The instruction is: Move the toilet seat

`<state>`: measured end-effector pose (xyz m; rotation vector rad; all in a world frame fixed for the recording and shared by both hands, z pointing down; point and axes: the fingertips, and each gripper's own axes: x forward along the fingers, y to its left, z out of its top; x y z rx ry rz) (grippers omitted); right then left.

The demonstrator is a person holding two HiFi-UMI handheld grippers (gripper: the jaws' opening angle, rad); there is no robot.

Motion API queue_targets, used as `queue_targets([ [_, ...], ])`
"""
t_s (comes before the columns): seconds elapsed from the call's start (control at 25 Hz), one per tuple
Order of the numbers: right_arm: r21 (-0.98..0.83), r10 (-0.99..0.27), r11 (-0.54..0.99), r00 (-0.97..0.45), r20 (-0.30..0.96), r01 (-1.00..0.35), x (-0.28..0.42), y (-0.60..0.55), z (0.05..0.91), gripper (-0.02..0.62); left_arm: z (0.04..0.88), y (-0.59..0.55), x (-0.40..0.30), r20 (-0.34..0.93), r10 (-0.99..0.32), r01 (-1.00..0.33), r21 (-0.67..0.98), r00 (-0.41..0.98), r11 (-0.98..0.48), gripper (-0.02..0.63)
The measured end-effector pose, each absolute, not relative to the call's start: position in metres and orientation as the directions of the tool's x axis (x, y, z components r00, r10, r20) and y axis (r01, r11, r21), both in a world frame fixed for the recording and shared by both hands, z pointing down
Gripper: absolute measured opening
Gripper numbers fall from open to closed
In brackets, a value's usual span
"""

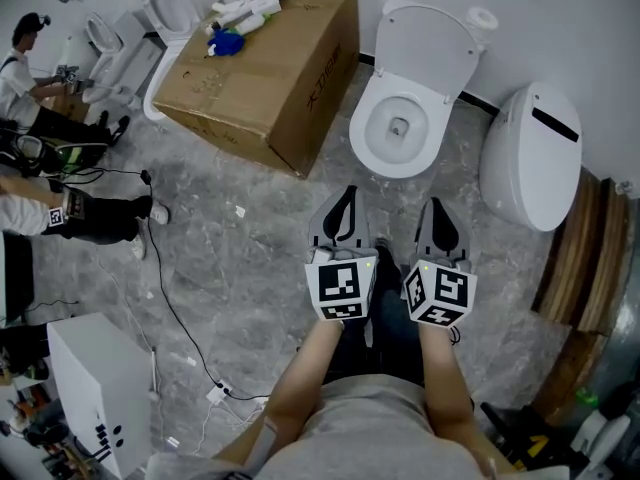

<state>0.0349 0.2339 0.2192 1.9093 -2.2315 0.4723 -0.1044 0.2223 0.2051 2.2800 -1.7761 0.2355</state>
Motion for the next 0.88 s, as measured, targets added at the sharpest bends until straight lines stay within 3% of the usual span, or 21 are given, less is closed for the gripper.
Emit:
queue_targets([
  [0.88, -0.179, -0.899, 0.171, -0.228, 0.373, -0.969, 0.075, 0.099, 0.242, 0.017, 0.221, 0.092, -0.063, 0.324, -0.923, -0.978, 0.076, 0.206, -0.192, 0.017],
])
